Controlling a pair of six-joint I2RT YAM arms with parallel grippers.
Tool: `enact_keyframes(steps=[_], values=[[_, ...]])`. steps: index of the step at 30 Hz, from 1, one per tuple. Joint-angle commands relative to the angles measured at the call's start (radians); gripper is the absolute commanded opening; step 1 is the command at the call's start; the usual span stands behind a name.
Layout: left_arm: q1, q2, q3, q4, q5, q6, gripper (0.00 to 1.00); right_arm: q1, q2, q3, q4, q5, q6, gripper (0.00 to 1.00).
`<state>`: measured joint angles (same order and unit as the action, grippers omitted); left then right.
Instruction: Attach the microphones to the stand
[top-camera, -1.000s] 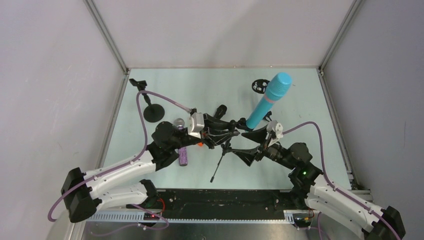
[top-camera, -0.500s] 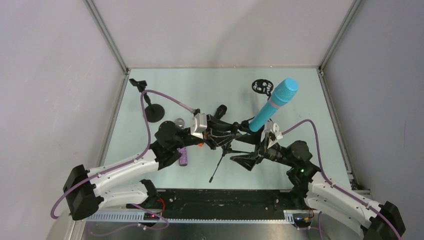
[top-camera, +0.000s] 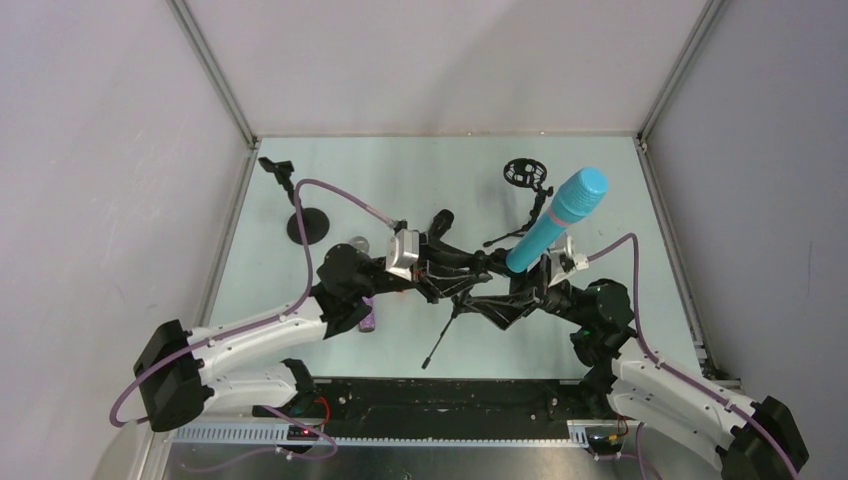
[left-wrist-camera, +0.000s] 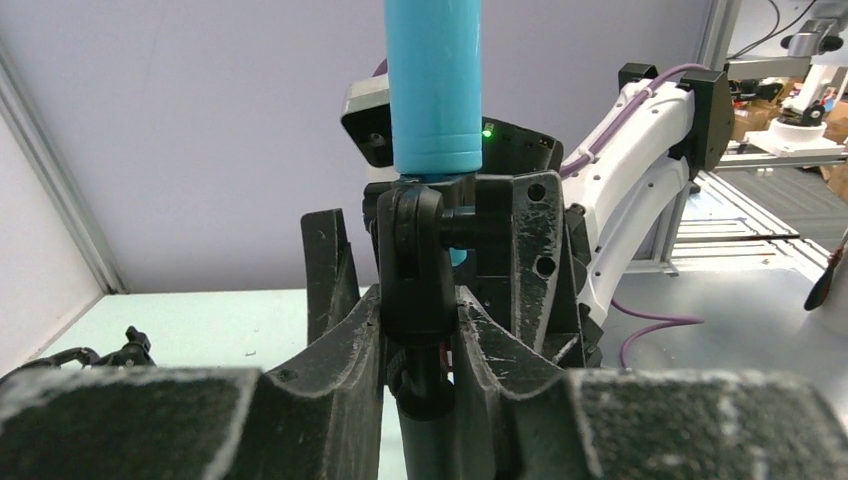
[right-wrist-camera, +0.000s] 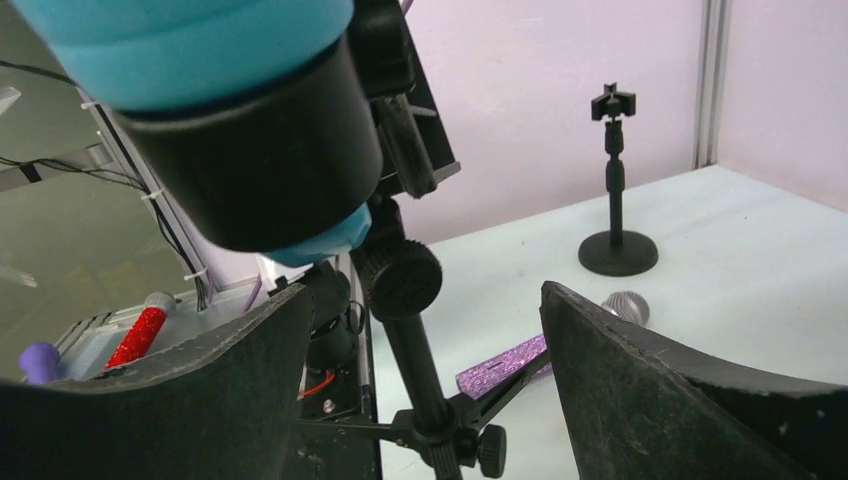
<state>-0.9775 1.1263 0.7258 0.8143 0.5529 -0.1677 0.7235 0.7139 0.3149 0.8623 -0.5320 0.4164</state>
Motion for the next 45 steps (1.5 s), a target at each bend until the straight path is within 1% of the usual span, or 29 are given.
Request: enact_keyframes(steps=[1,4,7,13,15,16,17,18,19,20,21,22,23,24,25,29,32,35,36,37,40,43,44,45], values=[[-0.007,-0.017,0.019,0.151,0.008,-0.027,0.0,-0.022,0.009,0.063,0.076,-0.023,0.002,0.87],[-0.007,-0.016,0.014,0.154,0.011,-0.033,0.0,-0.046,0.017,0.09,0.031,-0.091,-0.02,0.87],[-0.008,-0.012,0.007,0.158,0.015,-0.044,0.0,-0.064,0.037,0.115,0.028,-0.141,-0.016,0.86],[-0.007,0.01,0.003,0.198,0.034,-0.088,0.0,-0.073,0.109,0.119,0.136,-0.211,0.036,0.8],[-0.008,0.013,0.001,0.211,0.035,-0.1,0.0,-0.075,0.13,0.127,0.157,-0.235,0.051,0.74],[-0.007,0.014,0.0,0.214,0.035,-0.107,0.0,-0.075,0.138,0.137,0.16,-0.245,0.057,0.7],[-0.007,0.016,0.0,0.219,0.036,-0.109,0.0,-0.075,0.152,0.143,0.161,-0.26,0.06,0.63],[-0.007,0.017,0.001,0.221,0.036,-0.115,0.0,-0.076,0.159,0.153,0.161,-0.265,0.069,0.59],[-0.008,0.02,0.001,0.226,0.037,-0.118,0.0,-0.077,0.171,0.156,0.167,-0.271,0.076,0.49],[-0.007,0.021,-0.001,0.231,0.036,-0.124,0.0,-0.079,0.175,0.159,0.174,-0.272,0.093,0.43],[-0.007,0.022,-0.002,0.238,0.034,-0.127,0.0,-0.082,0.18,0.16,0.186,-0.271,0.108,0.31],[-0.008,0.023,-0.004,0.243,0.034,-0.132,0.0,-0.087,0.181,0.16,0.189,-0.269,0.115,0.23],[-0.008,0.023,-0.006,0.246,0.034,-0.133,0.0,-0.09,0.18,0.161,0.187,-0.262,0.126,0.07],[-0.008,0.02,-0.011,0.251,0.028,-0.137,0.0,-0.096,0.177,0.161,0.179,-0.258,0.13,0.02],[-0.008,0.017,-0.013,0.253,0.024,-0.137,0.0,-0.097,0.176,0.161,0.171,-0.249,0.133,0.0],[-0.007,-0.004,-0.037,0.26,-0.029,-0.133,0.0,-0.106,0.153,0.16,0.079,-0.185,0.124,0.0],[-0.008,-0.021,-0.055,0.26,-0.101,-0.124,0.0,-0.098,0.11,0.159,-0.069,-0.056,0.103,0.0],[-0.008,-0.033,-0.068,0.254,-0.163,-0.115,0.0,-0.081,0.065,0.158,-0.189,0.052,0.041,0.0],[-0.008,-0.042,-0.073,0.24,-0.196,-0.113,0.0,-0.076,0.043,0.157,-0.241,0.123,0.031,0.0],[-0.007,-0.046,-0.073,0.229,-0.242,-0.113,0.0,-0.068,0.034,0.156,-0.264,0.154,0.017,0.0],[-0.007,-0.077,-0.062,0.13,-0.347,-0.114,0.0,-0.051,0.004,0.154,-0.36,0.3,-0.01,0.0],[-0.01,-0.106,-0.046,0.031,-0.498,-0.136,0.0,-0.013,-0.007,0.153,-0.417,0.421,-0.025,0.0],[-0.013,-0.109,-0.041,0.014,-0.523,-0.139,0.0,0.001,-0.008,0.152,-0.424,0.492,-0.044,0.0],[-0.019,-0.117,-0.03,-0.02,-0.579,-0.139,0.0,0.035,-0.006,0.152,-0.435,0.576,-0.055,0.0]])
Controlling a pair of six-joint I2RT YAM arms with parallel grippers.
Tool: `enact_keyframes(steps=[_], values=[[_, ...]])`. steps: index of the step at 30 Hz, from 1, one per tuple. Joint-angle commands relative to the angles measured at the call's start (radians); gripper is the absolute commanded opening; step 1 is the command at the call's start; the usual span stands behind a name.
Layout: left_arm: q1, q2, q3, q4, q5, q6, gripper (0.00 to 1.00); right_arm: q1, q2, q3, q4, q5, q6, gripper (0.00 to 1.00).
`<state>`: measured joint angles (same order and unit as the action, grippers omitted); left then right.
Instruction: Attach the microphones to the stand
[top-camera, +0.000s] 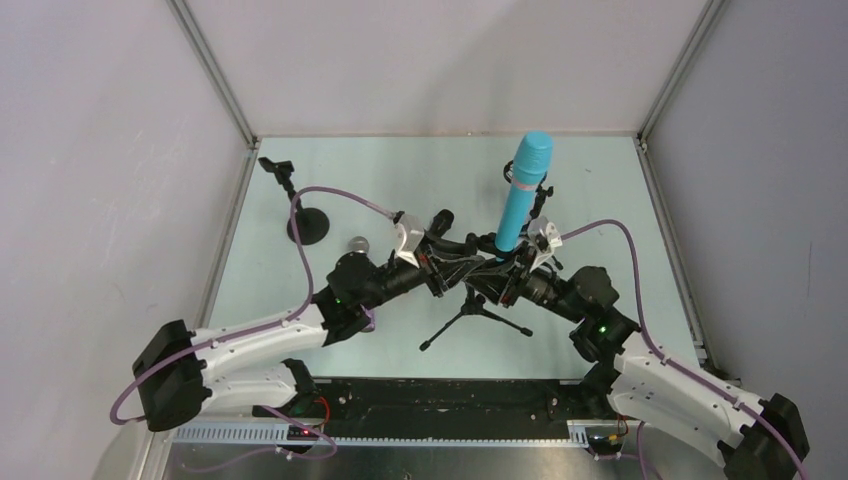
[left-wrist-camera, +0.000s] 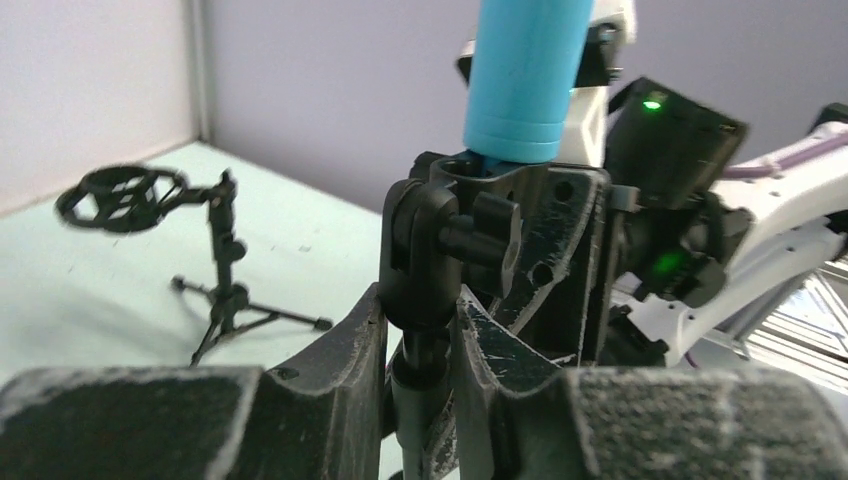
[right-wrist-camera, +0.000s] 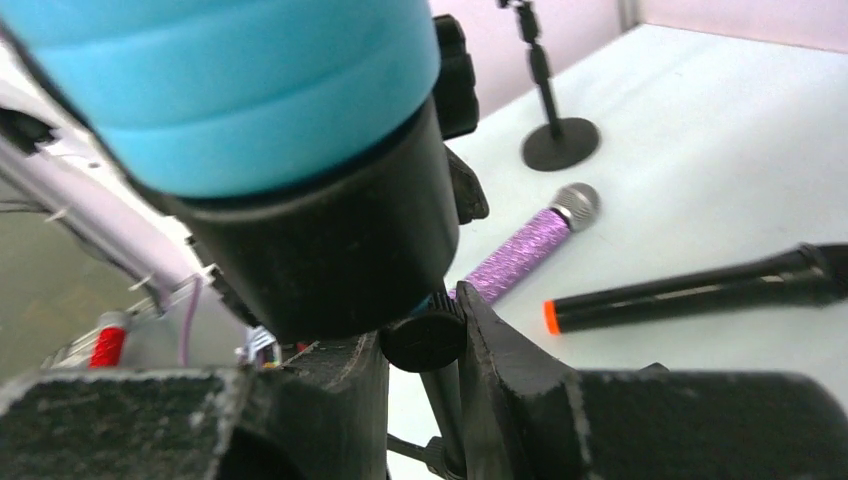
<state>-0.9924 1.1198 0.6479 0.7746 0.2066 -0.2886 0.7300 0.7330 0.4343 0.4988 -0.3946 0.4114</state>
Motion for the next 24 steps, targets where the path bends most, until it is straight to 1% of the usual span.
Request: enact_keyframes(steps=[1,2,4,5,7,8,9,10,11,12,13,14,15,16,17,18,19,20,21,22,23,24], values=[[-0.008,-0.112,0.052,0.005,-0.256,-0.008,0.0,0.065,-0.023,0.032,-0.074,0.475,-0.077,0.0],[-0.022,-0.115,0.064,-0.016,-0.308,-0.001,0.0,0.084,-0.015,0.032,-0.075,0.546,-0.089,0.0],[-0.046,-0.109,0.079,-0.036,-0.374,0.024,0.0,0.132,-0.004,0.029,-0.067,0.632,-0.129,0.0],[-0.058,-0.103,0.086,-0.044,-0.408,0.033,0.0,0.154,0.004,0.027,-0.064,0.649,-0.135,0.0],[-0.069,-0.088,0.108,-0.048,-0.418,0.041,0.0,0.162,0.01,0.021,-0.046,0.652,-0.145,0.0],[-0.07,-0.081,0.114,-0.049,-0.403,0.045,0.0,0.162,0.01,0.016,-0.037,0.634,-0.151,0.0],[-0.07,-0.068,0.123,-0.049,-0.353,0.072,0.0,0.16,0.005,0.005,-0.017,0.621,-0.156,0.0],[-0.071,-0.062,0.125,-0.049,-0.323,0.091,0.0,0.149,0.003,-0.012,-0.005,0.573,-0.173,0.0],[-0.07,-0.053,0.125,-0.048,-0.258,0.136,0.0,0.137,-0.002,-0.02,0.023,0.535,-0.182,0.0],[-0.069,-0.05,0.121,-0.048,-0.236,0.156,0.0,0.106,-0.004,-0.036,0.033,0.451,-0.186,0.0],[-0.067,-0.05,0.108,-0.048,-0.176,0.186,0.04,0.085,-0.009,-0.045,0.056,0.341,-0.185,0.0],[-0.063,-0.053,0.098,-0.048,-0.149,0.196,0.07,0.041,-0.011,-0.059,0.067,0.286,-0.179,0.0],[-0.05,-0.062,0.077,-0.049,-0.095,0.207,0.14,0.016,-0.016,-0.062,0.075,0.189,-0.172,0.0],[-0.032,-0.069,0.066,-0.049,-0.04,0.206,0.24,-0.03,-0.018,-0.065,0.076,0.148,-0.15,0.0],[-0.022,-0.084,0.042,-0.05,-0.011,0.204,0.28,-0.049,-0.021,-0.066,0.077,0.065,-0.144,0.0],[-0.001,-0.093,0.031,-0.05,0.041,0.199,0.4,-0.08,-0.023,-0.066,0.078,0.03,-0.137,0.0],[0.01,-0.107,0.012,-0.051,0.068,0.198,0.45,-0.092,-0.025,-0.066,0.078,-0.028,-0.138,0.0],[0.034,-0.124,0.003,-0.055,0.112,0.193,0.55,-0.106,-0.027,-0.065,0.078,-0.051,-0.14,0.0],[0.045,-0.132,-0.01,-0.056,0.134,0.19,0.6,-0.114,-0.027,-0.064,0.071,-0.087,-0.149,0.0],[0.07,-0.15,-0.017,-0.062,0.177,0.184,0.69,-0.116,-0.026,-0.059,0.058,-0.125,-0.155,0.0],[0.083,-0.155,-0.021,-0.067,0.193,0.18,0.73,-0.117,-0.025,-0.052,0.051,-0.147,-0.169,0.0],[0.107,-0.165,-0.022,-0.079,0.229,0.175,0.83,-0.117,-0.023,-0.047,0.038,-0.19,-0.176,0.0]])
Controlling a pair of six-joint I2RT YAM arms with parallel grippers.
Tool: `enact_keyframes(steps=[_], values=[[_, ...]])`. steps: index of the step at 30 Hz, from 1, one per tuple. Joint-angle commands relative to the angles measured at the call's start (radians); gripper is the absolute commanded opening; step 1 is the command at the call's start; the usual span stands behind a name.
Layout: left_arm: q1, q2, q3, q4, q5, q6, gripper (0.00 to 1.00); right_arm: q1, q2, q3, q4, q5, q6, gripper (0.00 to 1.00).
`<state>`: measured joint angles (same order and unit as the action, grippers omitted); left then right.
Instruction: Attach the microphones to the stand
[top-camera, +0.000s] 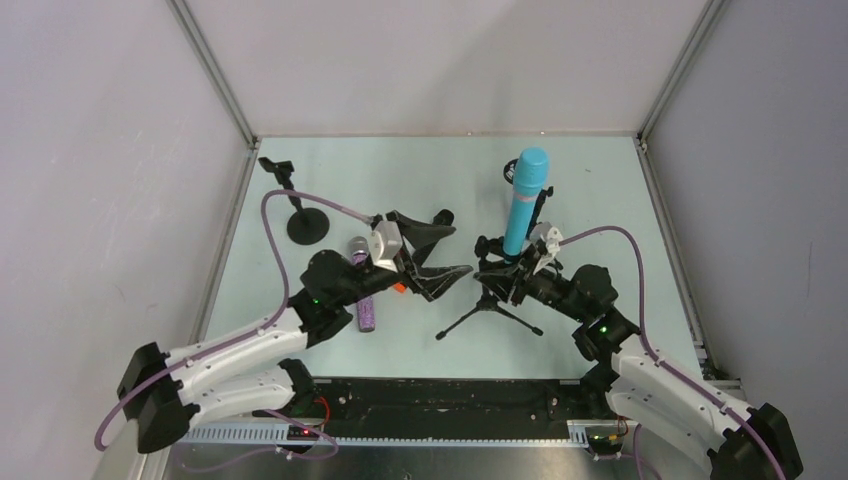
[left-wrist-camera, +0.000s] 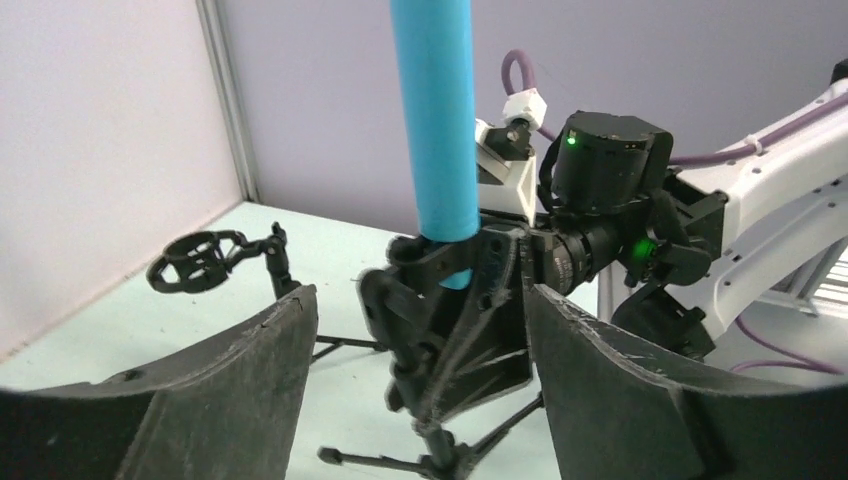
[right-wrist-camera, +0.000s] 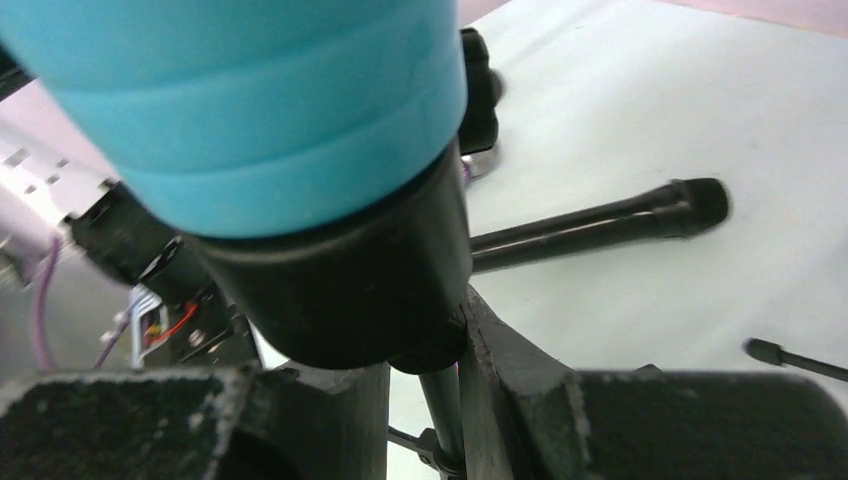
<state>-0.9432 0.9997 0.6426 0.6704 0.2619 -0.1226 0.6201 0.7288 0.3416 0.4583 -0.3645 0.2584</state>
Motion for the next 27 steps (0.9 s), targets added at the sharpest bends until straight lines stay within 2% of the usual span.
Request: enact_keyframes(steps=[1,2,4,8,15,23,27], values=[[0.07,-0.05,-0.013,0.017,0.193,0.008,0.87,-0.009,-0.019,0.053,0.071,-0.241,-0.038,0.0],[0.093,-0.053,0.001,-0.008,0.239,0.01,0.95,-0.009,-0.021,0.056,0.058,-0.278,-0.045,0.0],[0.124,-0.049,0.034,-0.059,0.316,0.02,0.99,-0.009,-0.022,0.063,0.045,-0.331,-0.056,0.0],[0.152,-0.007,0.112,-0.151,0.449,0.023,1.0,-0.009,-0.035,0.075,0.014,-0.396,-0.076,0.0],[0.134,0.129,0.199,-0.172,0.614,-0.04,1.0,-0.009,-0.059,0.076,0.018,-0.407,-0.058,0.0],[0.084,0.221,0.228,-0.172,0.585,-0.024,1.0,-0.009,-0.062,0.08,0.029,-0.401,-0.035,0.0],[0.068,0.252,0.248,-0.172,0.585,-0.021,0.9,-0.007,-0.06,0.083,0.026,-0.392,-0.032,0.0]])
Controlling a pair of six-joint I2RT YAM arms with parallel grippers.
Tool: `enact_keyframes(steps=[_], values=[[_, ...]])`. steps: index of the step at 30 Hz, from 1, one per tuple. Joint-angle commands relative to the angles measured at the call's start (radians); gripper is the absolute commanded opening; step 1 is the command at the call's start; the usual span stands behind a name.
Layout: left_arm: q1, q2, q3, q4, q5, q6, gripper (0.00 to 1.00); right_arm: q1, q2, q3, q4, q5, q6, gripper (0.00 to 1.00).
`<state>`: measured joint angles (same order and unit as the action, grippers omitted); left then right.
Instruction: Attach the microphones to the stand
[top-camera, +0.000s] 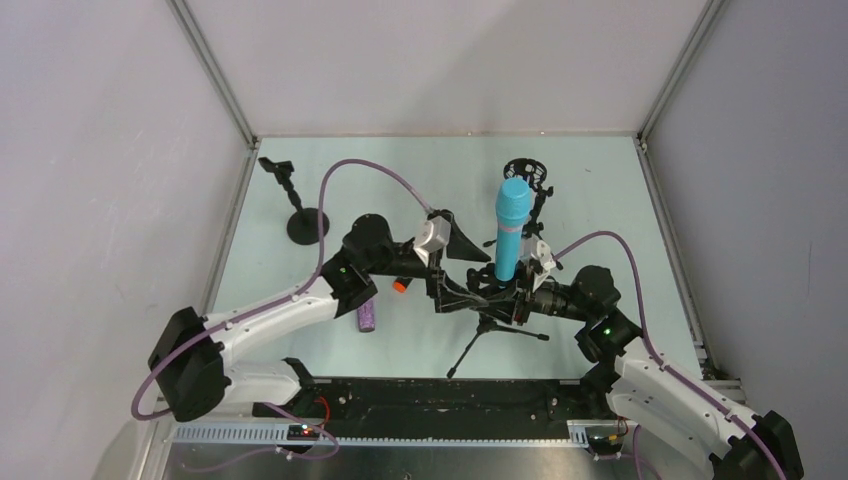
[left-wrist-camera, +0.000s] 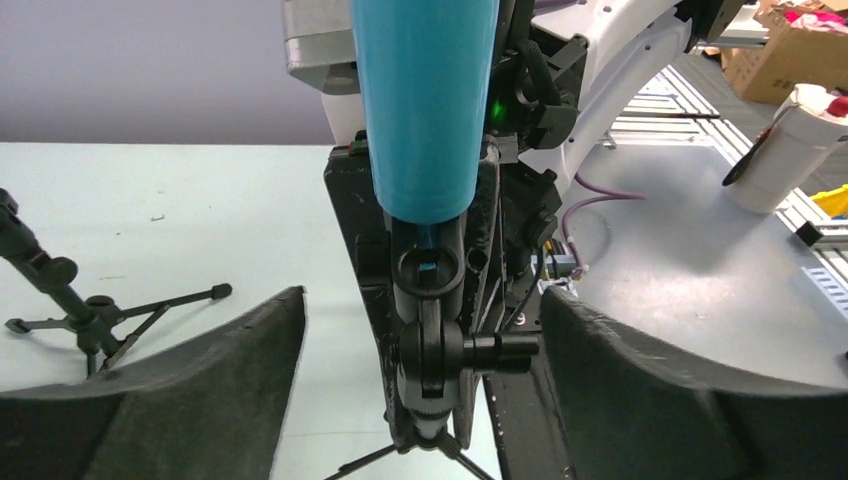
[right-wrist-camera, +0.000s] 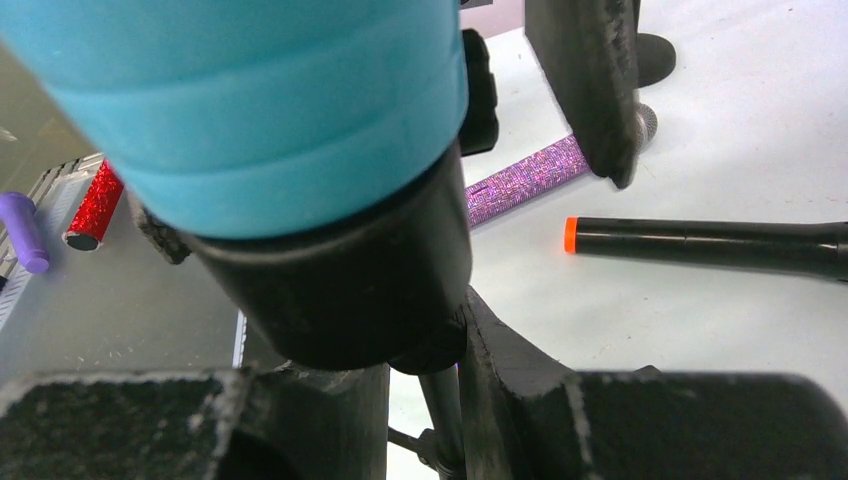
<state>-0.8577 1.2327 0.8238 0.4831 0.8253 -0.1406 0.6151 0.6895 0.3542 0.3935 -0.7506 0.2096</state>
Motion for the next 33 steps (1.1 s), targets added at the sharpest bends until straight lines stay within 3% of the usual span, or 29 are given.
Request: enact_keyframes(steps=[1,2,4,6,7,9,19,25,33], values=[[-0.019,0.026,0.069,0.015,0.02,-0.005,0.84,-0.002,-0.02,0.071,0.089,-0.004,0.016,0.0],[-0.019,0.03,0.073,0.016,0.02,-0.006,0.81,-0.002,-0.019,0.071,0.089,0.0,0.017,0.0],[-0.02,0.037,0.082,0.016,0.024,-0.007,0.63,0.0,-0.017,0.072,0.085,0.006,0.017,0.0],[-0.02,0.041,0.086,0.017,0.025,-0.012,0.39,0.003,-0.014,0.073,0.077,0.019,0.019,0.0],[-0.02,0.041,0.087,0.017,0.022,-0.017,0.19,0.005,-0.011,0.074,0.071,0.029,0.018,0.0],[-0.022,0.038,0.087,0.016,0.009,-0.024,0.03,0.009,-0.01,0.074,0.063,0.053,0.019,0.0],[-0.071,-0.014,0.067,0.018,-0.234,-0.078,0.0,0.092,-0.048,0.075,-0.001,0.316,0.002,0.0],[-0.157,-0.054,0.048,0.019,-0.648,-0.123,0.0,0.188,-0.077,0.066,0.008,0.541,0.009,0.0],[-0.266,-0.07,0.052,0.039,-1.04,-0.152,0.0,0.288,-0.125,0.014,0.083,0.83,0.002,0.0]])
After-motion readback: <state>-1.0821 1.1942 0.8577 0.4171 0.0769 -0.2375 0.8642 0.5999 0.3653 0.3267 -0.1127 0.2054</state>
